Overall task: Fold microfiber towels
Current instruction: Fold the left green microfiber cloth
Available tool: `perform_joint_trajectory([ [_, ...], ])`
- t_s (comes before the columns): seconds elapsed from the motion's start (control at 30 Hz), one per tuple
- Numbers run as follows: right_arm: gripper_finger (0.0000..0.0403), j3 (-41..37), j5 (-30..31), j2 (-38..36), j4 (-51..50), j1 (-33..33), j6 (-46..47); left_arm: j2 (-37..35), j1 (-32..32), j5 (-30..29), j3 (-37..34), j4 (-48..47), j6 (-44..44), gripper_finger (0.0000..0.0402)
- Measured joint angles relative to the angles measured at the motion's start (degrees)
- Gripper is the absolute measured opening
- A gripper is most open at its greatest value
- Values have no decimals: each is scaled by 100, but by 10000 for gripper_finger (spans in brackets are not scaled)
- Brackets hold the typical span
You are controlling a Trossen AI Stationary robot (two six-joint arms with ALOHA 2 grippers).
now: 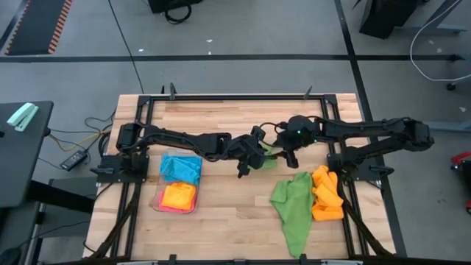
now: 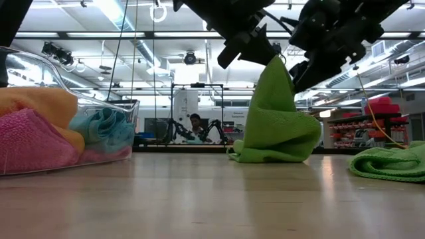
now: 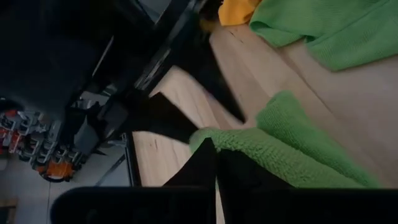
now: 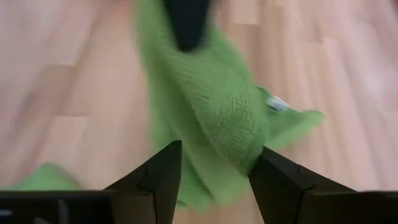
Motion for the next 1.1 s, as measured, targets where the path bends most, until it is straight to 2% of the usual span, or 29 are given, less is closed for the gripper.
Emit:
perform_joint_trajectory([
  [0.1, 183, 0, -286, 0, 47, 79, -5, 0, 11, -2, 0, 0, -7, 14],
  [0.27, 183, 2, -417, 0, 97, 176, -25, 0, 40, -3, 0, -18, -36, 32],
  [0.53, 173, 42, -473, 0, 562, 127, 69, 0, 72, -4, 0, -52, -44, 8],
  [0.77, 89, 42, -277, 0, 578, 123, 82, 0, 72, -4, 0, -42, -55, 38],
  [0.93, 20, 45, -146, 0, 575, 123, -126, 0, 70, -4, 0, -44, -129, 28],
  [1.1, 7, 106, 48, -34, 161, 121, -197, 0, 157, -22, 7, -227, -662, 24],
])
